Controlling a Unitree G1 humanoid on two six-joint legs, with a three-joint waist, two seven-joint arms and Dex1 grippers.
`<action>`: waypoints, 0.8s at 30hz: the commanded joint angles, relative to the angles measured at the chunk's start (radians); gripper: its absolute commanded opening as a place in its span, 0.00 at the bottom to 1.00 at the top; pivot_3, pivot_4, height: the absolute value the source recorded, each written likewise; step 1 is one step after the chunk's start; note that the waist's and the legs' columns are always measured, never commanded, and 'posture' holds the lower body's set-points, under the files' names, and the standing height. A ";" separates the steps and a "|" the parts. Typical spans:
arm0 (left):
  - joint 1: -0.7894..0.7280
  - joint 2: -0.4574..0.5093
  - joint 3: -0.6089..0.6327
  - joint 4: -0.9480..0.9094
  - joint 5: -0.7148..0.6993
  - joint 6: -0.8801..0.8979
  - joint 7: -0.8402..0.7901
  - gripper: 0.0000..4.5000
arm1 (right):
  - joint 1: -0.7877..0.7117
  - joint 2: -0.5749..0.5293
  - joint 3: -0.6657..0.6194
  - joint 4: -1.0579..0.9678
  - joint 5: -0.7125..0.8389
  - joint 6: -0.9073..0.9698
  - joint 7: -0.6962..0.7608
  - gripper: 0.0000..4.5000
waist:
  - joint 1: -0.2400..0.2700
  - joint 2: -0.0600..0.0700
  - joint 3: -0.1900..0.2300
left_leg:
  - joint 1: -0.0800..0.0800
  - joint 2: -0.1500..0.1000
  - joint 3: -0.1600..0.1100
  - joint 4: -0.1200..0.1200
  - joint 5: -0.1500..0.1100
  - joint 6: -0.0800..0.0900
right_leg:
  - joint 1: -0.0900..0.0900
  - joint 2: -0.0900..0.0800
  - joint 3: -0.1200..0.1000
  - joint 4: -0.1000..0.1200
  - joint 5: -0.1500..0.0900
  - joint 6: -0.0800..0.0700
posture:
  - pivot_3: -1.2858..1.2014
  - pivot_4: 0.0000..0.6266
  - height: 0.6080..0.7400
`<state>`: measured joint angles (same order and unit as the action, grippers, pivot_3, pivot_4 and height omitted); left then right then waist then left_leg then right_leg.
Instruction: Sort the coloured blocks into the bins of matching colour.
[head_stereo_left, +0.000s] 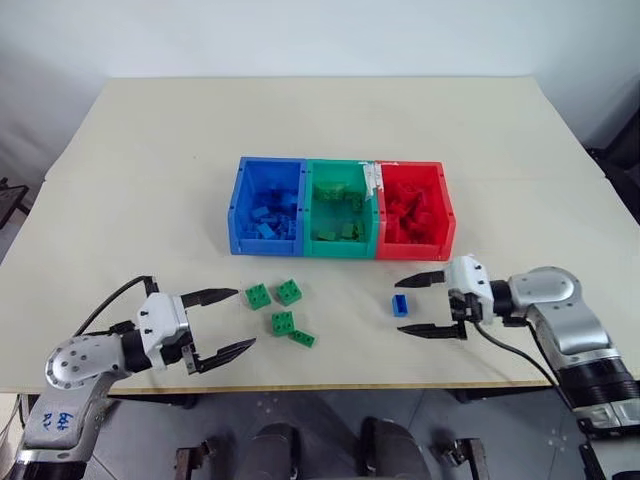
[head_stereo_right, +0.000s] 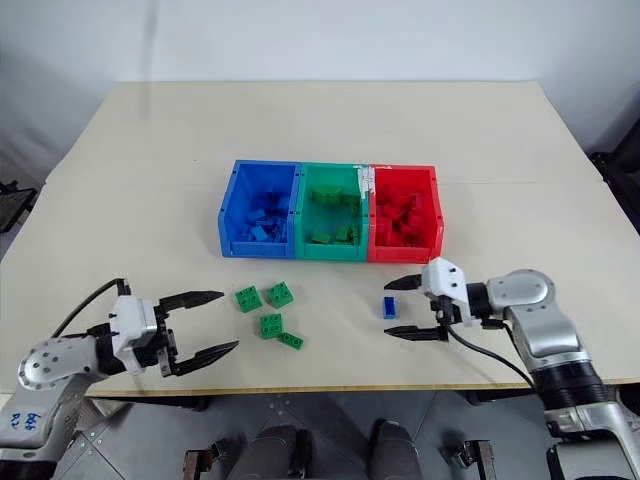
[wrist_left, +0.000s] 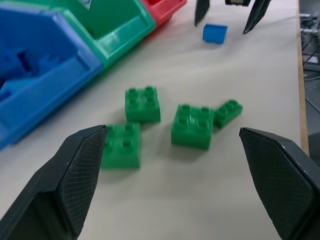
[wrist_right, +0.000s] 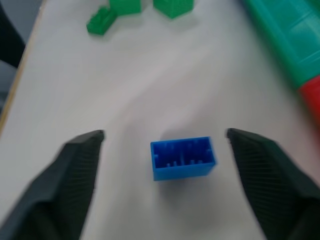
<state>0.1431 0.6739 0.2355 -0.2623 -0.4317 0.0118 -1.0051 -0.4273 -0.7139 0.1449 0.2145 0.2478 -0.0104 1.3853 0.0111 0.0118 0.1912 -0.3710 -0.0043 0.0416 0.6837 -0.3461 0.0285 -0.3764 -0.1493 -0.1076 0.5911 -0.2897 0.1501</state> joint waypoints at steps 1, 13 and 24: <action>0.028 0.004 0.041 -0.066 -0.028 -0.003 0.016 1.00 | -0.019 0.003 0.011 0.036 -0.034 -0.066 0.010 0.63 | 0.003 0.000 0.000 | 0.000 0.000 0.000 0.000 0.000 0.000 | 0.000 0.000 0.000 0.000 0.000 0.000 | 0.52 0.24 1.00; 0.075 -0.064 0.079 -0.110 -0.057 0.015 0.123 1.00 | -0.083 0.139 -0.032 -0.201 0.143 0.273 -0.159 0.33 | -0.015 0.000 0.000 | 0.000 0.001 -0.001 0.000 0.000 0.000 | 0.000 0.001 0.000 0.001 0.000 0.000 | 0.52 0.24 1.00; 0.167 -0.103 0.218 -0.055 -0.051 -0.011 0.204 1.00 | -0.516 0.572 0.099 0.012 -0.030 0.526 -0.669 0.33 | -0.039 -0.001 0.000 | -0.002 0.000 -0.002 0.000 -0.001 -0.003 | -0.009 -0.001 0.001 0.013 -0.002 -0.004 | 0.52 0.24 1.00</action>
<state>0.2957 0.5714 0.4212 -0.3052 -0.4712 0.0212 -0.8061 -0.9120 -0.1588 0.2447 0.1882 0.2480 0.5419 0.7692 -0.0279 0.0112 0.1907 -0.3741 -0.0049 0.0398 0.6834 -0.3469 0.0260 -0.3876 -0.1500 -0.1063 0.6063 -0.2915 0.1450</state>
